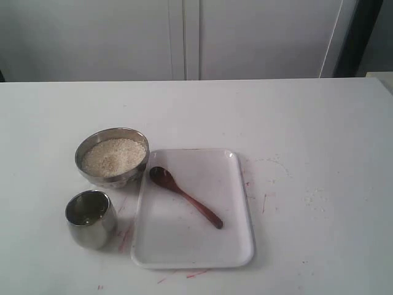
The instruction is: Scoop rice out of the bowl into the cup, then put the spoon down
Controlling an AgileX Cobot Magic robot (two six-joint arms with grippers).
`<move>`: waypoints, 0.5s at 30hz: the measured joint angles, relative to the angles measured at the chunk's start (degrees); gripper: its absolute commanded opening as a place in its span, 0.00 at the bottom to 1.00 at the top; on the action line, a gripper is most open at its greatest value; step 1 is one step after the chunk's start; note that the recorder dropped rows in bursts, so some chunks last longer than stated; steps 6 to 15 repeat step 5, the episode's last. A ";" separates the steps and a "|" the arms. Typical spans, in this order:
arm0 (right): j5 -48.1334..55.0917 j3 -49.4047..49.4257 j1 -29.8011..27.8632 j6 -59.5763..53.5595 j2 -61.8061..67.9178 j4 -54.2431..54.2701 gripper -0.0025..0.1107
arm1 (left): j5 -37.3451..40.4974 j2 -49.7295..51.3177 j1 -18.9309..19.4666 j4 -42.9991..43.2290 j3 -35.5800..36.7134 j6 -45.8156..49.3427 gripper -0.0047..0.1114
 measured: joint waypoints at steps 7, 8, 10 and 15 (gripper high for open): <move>0.00 0.00 0.00 0.00 0.00 0.00 0.02 | 0.00 0.00 0.00 0.00 0.00 0.00 0.16; 0.00 0.00 0.00 0.00 0.00 0.00 0.02 | 0.00 0.00 0.00 0.00 0.00 0.00 0.16; 0.00 0.00 0.00 0.00 0.00 0.00 0.02 | 0.00 0.00 0.00 0.00 0.00 0.00 0.16; 0.00 0.00 0.00 0.00 0.00 0.00 0.02 | 0.00 0.00 0.00 0.00 0.00 0.00 0.16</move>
